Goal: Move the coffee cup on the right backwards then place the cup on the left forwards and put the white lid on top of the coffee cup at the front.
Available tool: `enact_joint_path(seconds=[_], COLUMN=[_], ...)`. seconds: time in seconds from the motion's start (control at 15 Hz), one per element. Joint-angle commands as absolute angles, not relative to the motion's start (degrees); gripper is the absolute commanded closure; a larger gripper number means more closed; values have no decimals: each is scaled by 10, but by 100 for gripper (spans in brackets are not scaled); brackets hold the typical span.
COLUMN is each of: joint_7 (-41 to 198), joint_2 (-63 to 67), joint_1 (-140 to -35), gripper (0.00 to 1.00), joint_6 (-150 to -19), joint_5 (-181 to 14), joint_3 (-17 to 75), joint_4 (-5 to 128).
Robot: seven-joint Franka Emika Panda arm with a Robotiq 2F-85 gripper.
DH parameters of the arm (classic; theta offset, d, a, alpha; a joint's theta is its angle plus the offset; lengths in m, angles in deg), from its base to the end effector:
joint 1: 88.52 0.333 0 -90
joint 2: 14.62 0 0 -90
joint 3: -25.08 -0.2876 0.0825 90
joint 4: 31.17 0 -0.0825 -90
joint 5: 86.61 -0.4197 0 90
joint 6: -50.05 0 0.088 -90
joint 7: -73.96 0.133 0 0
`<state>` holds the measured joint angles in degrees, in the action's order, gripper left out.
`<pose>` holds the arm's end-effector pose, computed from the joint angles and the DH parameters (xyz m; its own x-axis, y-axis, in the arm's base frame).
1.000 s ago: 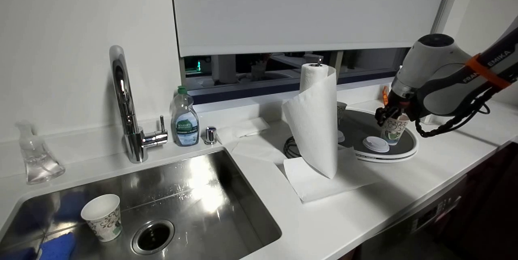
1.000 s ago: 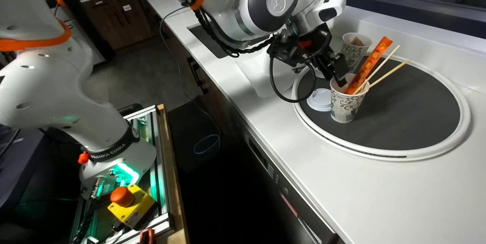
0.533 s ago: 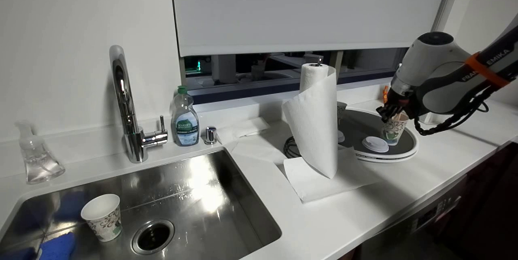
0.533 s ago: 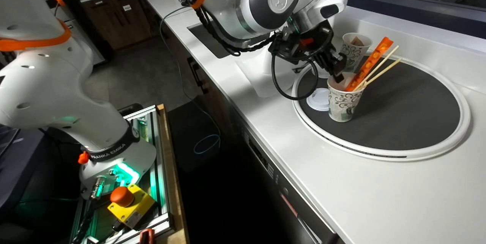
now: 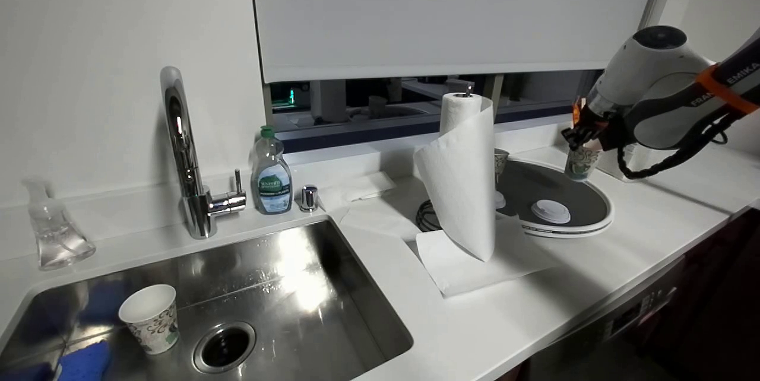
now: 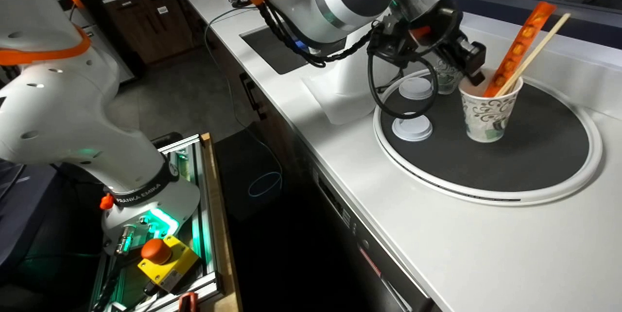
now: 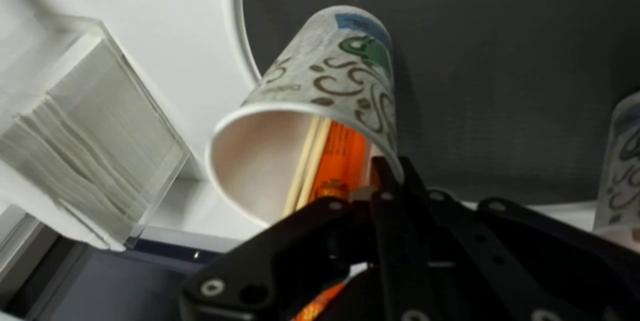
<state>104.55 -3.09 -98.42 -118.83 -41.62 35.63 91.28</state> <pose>0.6089 -0.1802 0.2953 0.8232 -0.0284 0.5670 -0.2300 -0.9298 0.2874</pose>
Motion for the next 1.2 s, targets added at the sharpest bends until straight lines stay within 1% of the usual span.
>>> enact_joint_path(seconds=[0.0,0.13,0.27,0.33,0.4,0.53,0.6,0.67,0.87,1.0,1.13], joint_7=[1038,1013,972,1006,999,999,999,1030,1066,1058,1029], joint_2=[-4,11,25,-3,2,2,2,20,76,107,129], joint_1=[-998,-1011,-1035,-1010,-1012,-1011,-1011,-985,-955,-956,-976], gripper=[99,99,99,99,96,96,99,99,99,99,99], joint_6=[-1258,-1287,-1286,-1270,-1270,-1270,-1270,-1262,-1261,-1253,-1242], joint_5=[-442,-483,-539,-499,-507,-506,-506,-475,-459,-479,-508], joint_3=[349,326,281,316,308,310,313,344,373,365,328], joint_4=[859,831,811,838,830,830,831,800,723,691,679])
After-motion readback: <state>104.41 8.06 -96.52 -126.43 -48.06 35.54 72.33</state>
